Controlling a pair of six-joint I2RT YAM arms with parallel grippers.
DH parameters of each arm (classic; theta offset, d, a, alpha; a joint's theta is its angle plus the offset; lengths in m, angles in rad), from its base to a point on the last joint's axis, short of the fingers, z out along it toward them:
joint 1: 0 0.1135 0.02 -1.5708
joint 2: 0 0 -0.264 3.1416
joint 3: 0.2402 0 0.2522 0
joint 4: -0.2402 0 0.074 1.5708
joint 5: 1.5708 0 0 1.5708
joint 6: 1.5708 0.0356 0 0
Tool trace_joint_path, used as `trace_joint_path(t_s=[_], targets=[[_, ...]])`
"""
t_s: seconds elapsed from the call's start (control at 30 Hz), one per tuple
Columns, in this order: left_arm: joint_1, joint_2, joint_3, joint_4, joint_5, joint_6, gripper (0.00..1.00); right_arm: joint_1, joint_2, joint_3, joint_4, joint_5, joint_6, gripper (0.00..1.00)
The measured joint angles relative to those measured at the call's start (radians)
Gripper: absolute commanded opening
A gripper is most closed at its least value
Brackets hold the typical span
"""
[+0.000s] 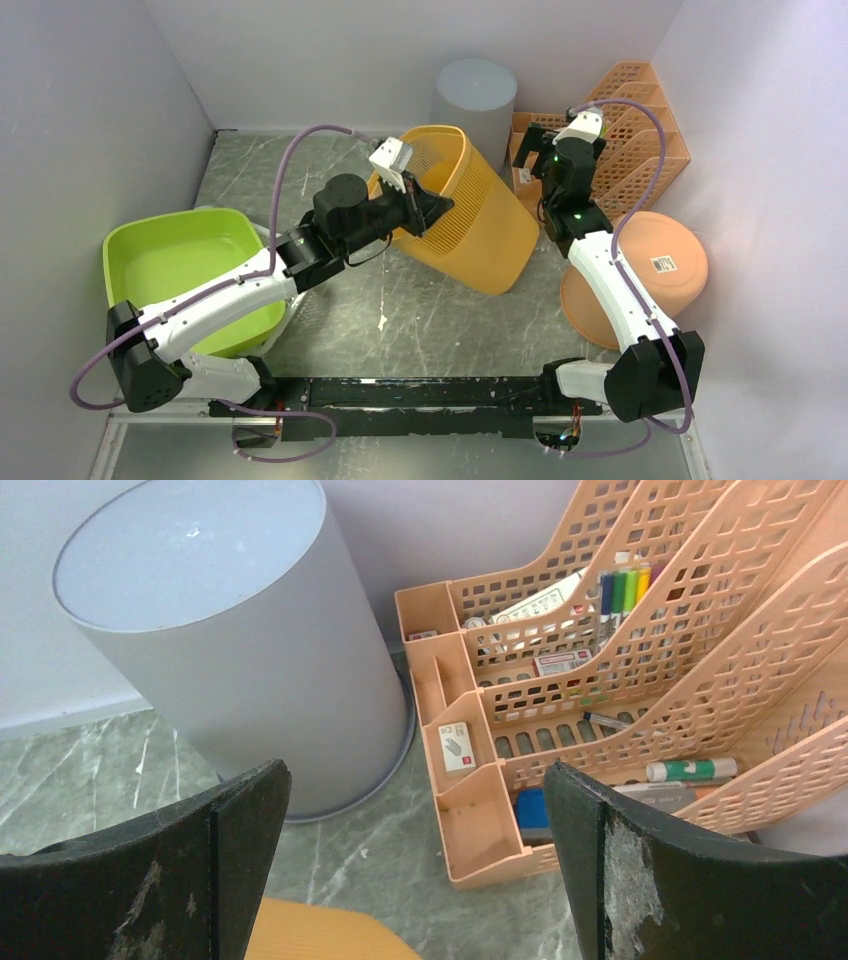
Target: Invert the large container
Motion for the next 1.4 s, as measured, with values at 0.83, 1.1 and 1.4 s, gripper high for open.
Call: trace_joint_path(t_s=[0.83,1.1,1.4], targets=[[0.055,0.106,-0.566,0.759,0.05,-0.351,0.07,-0.006,-0.003,0.05,-0.033,-0.087,0.062,1.0],[0.079,0.142,-0.634,0.853,0.041,-0.371,0.27,-0.006,-0.003,0.048,-0.051,-0.123,0.064,1.0],[0.091,0.183,-0.645,0.887,0.093,-0.271,0.57,-0.006,-0.005,-0.001,-0.047,-0.13,0.062,1.0]])
